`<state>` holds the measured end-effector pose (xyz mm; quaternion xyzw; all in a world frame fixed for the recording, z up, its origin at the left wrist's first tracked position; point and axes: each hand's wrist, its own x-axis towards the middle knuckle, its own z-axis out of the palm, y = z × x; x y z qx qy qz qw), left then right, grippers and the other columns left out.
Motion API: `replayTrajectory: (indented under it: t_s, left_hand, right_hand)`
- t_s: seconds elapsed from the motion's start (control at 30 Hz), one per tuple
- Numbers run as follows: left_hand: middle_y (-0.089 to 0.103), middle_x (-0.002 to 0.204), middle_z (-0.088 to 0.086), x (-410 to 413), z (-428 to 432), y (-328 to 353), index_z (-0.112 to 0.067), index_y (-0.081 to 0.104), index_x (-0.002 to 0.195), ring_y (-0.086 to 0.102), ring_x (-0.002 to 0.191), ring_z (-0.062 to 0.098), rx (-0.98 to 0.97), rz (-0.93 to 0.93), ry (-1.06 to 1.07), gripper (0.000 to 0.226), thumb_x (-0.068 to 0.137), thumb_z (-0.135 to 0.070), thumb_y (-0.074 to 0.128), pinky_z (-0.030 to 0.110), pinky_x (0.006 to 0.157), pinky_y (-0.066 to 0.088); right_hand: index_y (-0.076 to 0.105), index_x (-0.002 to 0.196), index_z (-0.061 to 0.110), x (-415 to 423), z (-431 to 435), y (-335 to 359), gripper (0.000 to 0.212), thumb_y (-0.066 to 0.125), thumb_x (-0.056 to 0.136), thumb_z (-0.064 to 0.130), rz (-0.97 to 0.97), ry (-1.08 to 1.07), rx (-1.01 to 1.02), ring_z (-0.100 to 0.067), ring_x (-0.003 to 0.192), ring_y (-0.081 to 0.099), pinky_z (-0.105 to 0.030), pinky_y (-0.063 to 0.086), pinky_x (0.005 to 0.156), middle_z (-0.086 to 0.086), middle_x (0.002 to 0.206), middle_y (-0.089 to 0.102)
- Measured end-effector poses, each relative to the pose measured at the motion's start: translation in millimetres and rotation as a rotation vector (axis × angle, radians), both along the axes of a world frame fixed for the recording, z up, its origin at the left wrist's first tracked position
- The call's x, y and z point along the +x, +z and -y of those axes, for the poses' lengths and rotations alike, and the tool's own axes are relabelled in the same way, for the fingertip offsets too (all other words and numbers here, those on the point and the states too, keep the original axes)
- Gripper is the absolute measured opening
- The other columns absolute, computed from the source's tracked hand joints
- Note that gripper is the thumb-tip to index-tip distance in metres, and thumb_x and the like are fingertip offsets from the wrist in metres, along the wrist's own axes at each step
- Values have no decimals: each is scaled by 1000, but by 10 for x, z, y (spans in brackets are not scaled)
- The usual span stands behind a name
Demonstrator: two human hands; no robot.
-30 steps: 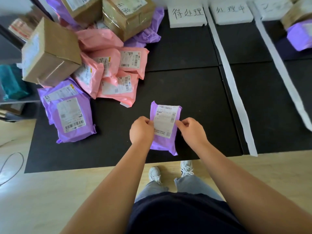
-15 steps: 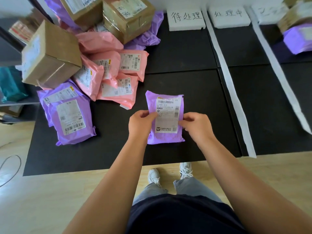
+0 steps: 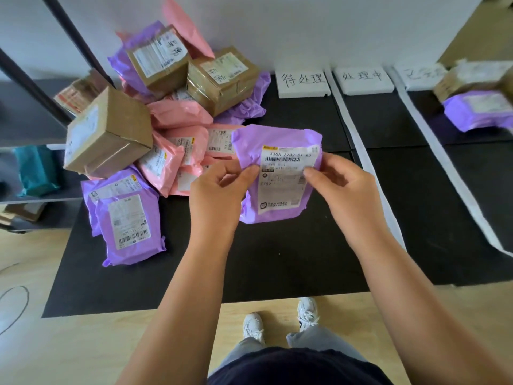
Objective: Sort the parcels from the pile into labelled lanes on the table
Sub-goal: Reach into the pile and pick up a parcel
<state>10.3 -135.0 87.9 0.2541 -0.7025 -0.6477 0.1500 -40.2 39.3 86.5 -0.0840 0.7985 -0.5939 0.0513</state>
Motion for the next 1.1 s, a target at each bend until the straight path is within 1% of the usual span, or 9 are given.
replayTrajectory:
  t_s: [0.1,0.17,0.23,0.4,0.6,0.7,0.83,0.93,1.1]
  left_hand:
    - [70,69,-14,64,-14,140,-28,67,67,63,63,-3,-33,-54,-36,24,87,-15,74,11,56,43]
    - [72,73,-14,103,-9,239,-30,70,70,64,67,-4,-36,-98,-49,24,86,-12,74,9,57,44]
    - [74,78,-13,135,16,326,-30,72,74,66,74,-1,-32,-156,-63,23,84,-9,75,11,61,47]
    - [72,82,-13,191,64,441,-19,71,78,63,74,-1,-73,-198,-81,12,82,-9,77,10,62,45]
    - [74,82,-6,250,71,509,-7,69,87,68,73,2,-32,-236,-61,7,84,-9,76,11,60,47]
    - [75,81,-8,273,68,545,-6,67,91,71,76,3,14,-227,-69,9,86,-10,74,11,60,50]
    - [77,95,-3,280,91,559,-13,70,102,73,92,11,90,-207,-143,16,86,-10,73,15,69,54]
    - [77,94,-8,283,115,545,-18,72,111,73,87,6,72,-82,-190,27,85,-19,75,14,68,54]
    - [76,81,-10,264,114,521,-24,78,91,71,75,1,28,11,-109,9,82,-24,77,12,61,52]
  right_hand:
    - [65,104,40,45,24,219,23,66,95,19,-68,20,-91,9,95,66,-13,54,71,28,90,71]
    - [66,101,42,83,35,308,27,67,94,16,-117,3,-117,8,95,67,-13,54,71,30,88,71]
    - [68,104,39,123,39,360,28,68,93,14,-154,-15,-147,7,98,67,-11,54,71,29,90,72]
    - [69,115,27,182,60,446,30,67,93,8,-163,-38,-242,1,103,68,-12,53,80,18,101,75]
    - [74,107,18,222,84,522,19,65,94,8,-192,-60,-226,-4,99,70,-19,57,76,9,96,76]
    - [75,102,19,231,70,544,12,67,93,15,-227,-87,-158,-8,97,70,-31,60,76,7,92,75]
    - [73,90,31,239,76,599,10,69,92,22,-184,-149,-176,-8,91,72,-41,61,78,10,90,76]
    - [74,89,28,222,88,626,10,69,93,20,-90,-216,-263,-12,89,74,-45,61,82,6,89,76]
    - [75,89,25,185,99,615,11,68,94,18,13,-278,-328,-15,89,74,-45,59,88,3,89,77]
